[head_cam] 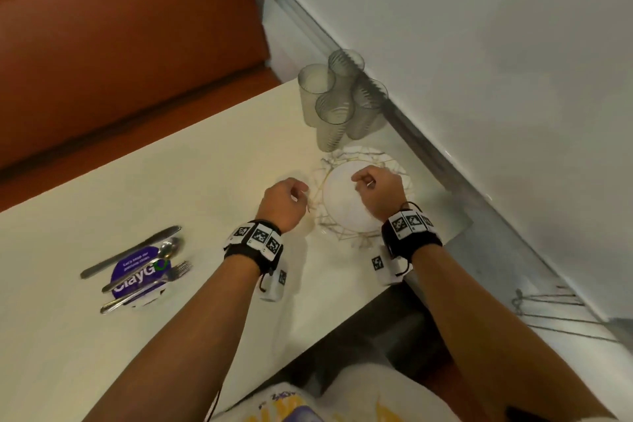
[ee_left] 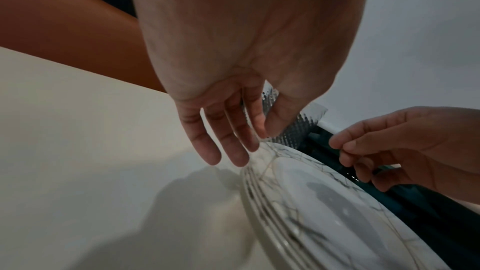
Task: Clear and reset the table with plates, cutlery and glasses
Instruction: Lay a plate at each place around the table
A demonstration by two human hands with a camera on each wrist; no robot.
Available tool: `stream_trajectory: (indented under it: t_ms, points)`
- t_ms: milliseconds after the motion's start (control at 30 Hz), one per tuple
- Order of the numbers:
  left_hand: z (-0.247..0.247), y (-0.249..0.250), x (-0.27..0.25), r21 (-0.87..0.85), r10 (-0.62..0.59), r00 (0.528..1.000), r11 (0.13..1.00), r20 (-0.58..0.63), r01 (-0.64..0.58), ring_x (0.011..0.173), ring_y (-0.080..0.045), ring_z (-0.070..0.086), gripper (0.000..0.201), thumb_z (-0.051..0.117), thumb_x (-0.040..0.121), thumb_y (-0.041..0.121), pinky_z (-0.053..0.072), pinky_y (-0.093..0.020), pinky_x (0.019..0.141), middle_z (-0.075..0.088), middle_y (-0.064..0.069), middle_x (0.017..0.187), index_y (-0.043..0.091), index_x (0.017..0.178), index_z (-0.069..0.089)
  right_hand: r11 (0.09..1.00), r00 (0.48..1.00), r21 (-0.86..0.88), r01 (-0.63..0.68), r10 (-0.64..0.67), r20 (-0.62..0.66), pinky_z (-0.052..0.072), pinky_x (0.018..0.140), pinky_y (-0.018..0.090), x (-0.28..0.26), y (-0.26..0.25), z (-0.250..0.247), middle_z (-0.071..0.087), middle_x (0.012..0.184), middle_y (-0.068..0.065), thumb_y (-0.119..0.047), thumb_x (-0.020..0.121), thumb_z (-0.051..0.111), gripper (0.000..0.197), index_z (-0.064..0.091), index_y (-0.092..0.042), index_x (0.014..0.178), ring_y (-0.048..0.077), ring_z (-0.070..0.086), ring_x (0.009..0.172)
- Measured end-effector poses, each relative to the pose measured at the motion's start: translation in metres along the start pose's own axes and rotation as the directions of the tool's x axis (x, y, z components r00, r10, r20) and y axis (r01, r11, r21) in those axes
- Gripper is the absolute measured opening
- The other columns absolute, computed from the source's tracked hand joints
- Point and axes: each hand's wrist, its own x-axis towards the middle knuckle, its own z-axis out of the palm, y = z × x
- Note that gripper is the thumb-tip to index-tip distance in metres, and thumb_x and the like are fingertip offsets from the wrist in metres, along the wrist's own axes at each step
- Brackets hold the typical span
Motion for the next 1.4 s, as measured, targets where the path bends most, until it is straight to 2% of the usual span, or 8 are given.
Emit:
stream_trajectory:
  t_ms: [233, 467, 600, 833, 967, 1067, 1200, 1400]
  points:
    - [0.043, 0.033, 0.050, 0.067, -0.240, 0.971, 0.969, -0.001, 0.239, 0.127, -0.038, 0.055, 0.070, 0.074, 0.090, 0.036, 0.048, -0.047, 0.107, 0.044, -0.020, 0.144, 0.008, 0.146, 0.044, 0.989, 0.998, -0.142, -0.031, 0.023, -0.056, 0.056, 0.076, 0.042, 0.046, 0.066, -0.034, 0.068, 0.092, 0.014, -0.007, 0.074, 0.065, 0.020, 0.073, -0.015, 0.091, 0.033, 0.063, 0.082]
    - [0.064, 0.031, 0.059, 0.036, -0.407, 0.912, 0.913, 0.049, 0.405, 0.133, -0.038, 0.052, 0.080, 0.073, 0.093, 0.035, 0.045, -0.039, 0.103, 0.050, -0.021, 0.148, 0.004, 0.153, 0.031, 0.941, 0.929, -0.186, -0.283, 0.317, 0.192, 0.044, 0.098, 0.038, 0.055, 0.085, -0.038, 0.050, 0.134, 0.013, -0.037, 0.079, 0.078, 0.068, 0.048, -0.014, 0.136, 0.031, 0.048, 0.123]
    - [0.064, 0.032, 0.061, -0.026, -0.454, 0.890, 0.890, 0.053, 0.455, 0.132, -0.038, 0.052, 0.081, 0.074, 0.092, 0.034, 0.046, -0.036, 0.093, 0.049, -0.020, 0.148, 0.007, 0.155, 0.030, 0.922, 0.897, -0.150, -0.356, 0.382, 0.222, 0.048, 0.089, 0.033, 0.058, 0.085, -0.031, 0.056, 0.132, 0.014, -0.036, 0.080, 0.078, 0.072, 0.043, -0.011, 0.138, 0.032, 0.058, 0.116]
    - [0.050, 0.001, 0.046, -0.281, -0.472, 0.881, 0.849, -0.020, 0.448, 0.126, -0.031, 0.057, 0.073, 0.078, 0.085, 0.045, 0.048, -0.042, 0.107, 0.057, -0.011, 0.140, 0.015, 0.144, 0.047, 0.917, 0.886, -0.080, -0.392, 0.399, 0.234, 0.051, 0.090, 0.034, 0.050, 0.069, -0.022, 0.057, 0.131, 0.013, -0.039, 0.079, 0.079, 0.075, 0.043, -0.010, 0.138, 0.031, 0.060, 0.113]
    - [0.020, -0.027, 0.028, -0.654, -0.597, 0.799, 0.633, -0.070, 0.415, 0.105, -0.029, 0.067, 0.077, 0.073, 0.071, 0.063, 0.055, -0.046, 0.096, 0.070, -0.006, 0.119, 0.016, 0.131, 0.064, 0.915, 0.886, 0.012, -0.402, 0.386, 0.256, 0.043, 0.083, 0.026, 0.037, 0.043, -0.005, 0.059, 0.131, 0.011, -0.036, 0.079, 0.081, 0.076, 0.042, -0.011, 0.139, 0.030, 0.060, 0.116]
    - [-0.005, -0.058, 0.006, -0.879, -0.597, 0.801, 0.357, 0.046, 0.317, 0.080, -0.029, 0.067, 0.041, 0.072, 0.082, 0.042, 0.053, -0.033, 0.069, 0.071, -0.004, 0.083, 0.011, 0.108, 0.075, 0.913, 0.889, 0.077, -0.401, 0.368, 0.272, 0.042, 0.083, 0.025, 0.026, 0.015, 0.017, 0.059, 0.131, 0.011, -0.034, 0.078, 0.083, 0.076, 0.042, -0.012, 0.138, 0.029, 0.060, 0.117]
    - [-0.044, -0.096, -0.030, -0.943, -0.532, 0.828, 0.150, 0.176, 0.297, 0.127, -0.040, 0.062, 0.058, 0.076, 0.080, 0.030, 0.046, -0.052, 0.110, 0.070, -0.014, 0.132, 0.008, 0.133, 0.067, 0.908, 0.880, 0.116, -0.403, 0.350, 0.322, 0.041, 0.087, 0.027, 0.008, -0.029, 0.047, 0.055, 0.135, 0.011, -0.036, 0.079, 0.081, 0.079, 0.038, -0.014, 0.141, 0.028, 0.056, 0.119]
    - [-0.098, -0.131, -0.090, -0.970, -0.363, 0.903, -0.013, 0.232, 0.244, 0.133, -0.044, 0.056, 0.065, 0.066, 0.094, 0.050, 0.034, -0.070, 0.114, 0.058, -0.016, 0.148, 0.020, 0.149, 0.053, 0.946, 0.898, 0.121, -0.301, 0.238, 0.369, 0.043, 0.092, 0.031, -0.029, -0.098, 0.096, 0.052, 0.142, 0.012, -0.038, 0.084, 0.077, 0.077, 0.034, -0.018, 0.145, 0.032, 0.054, 0.126]
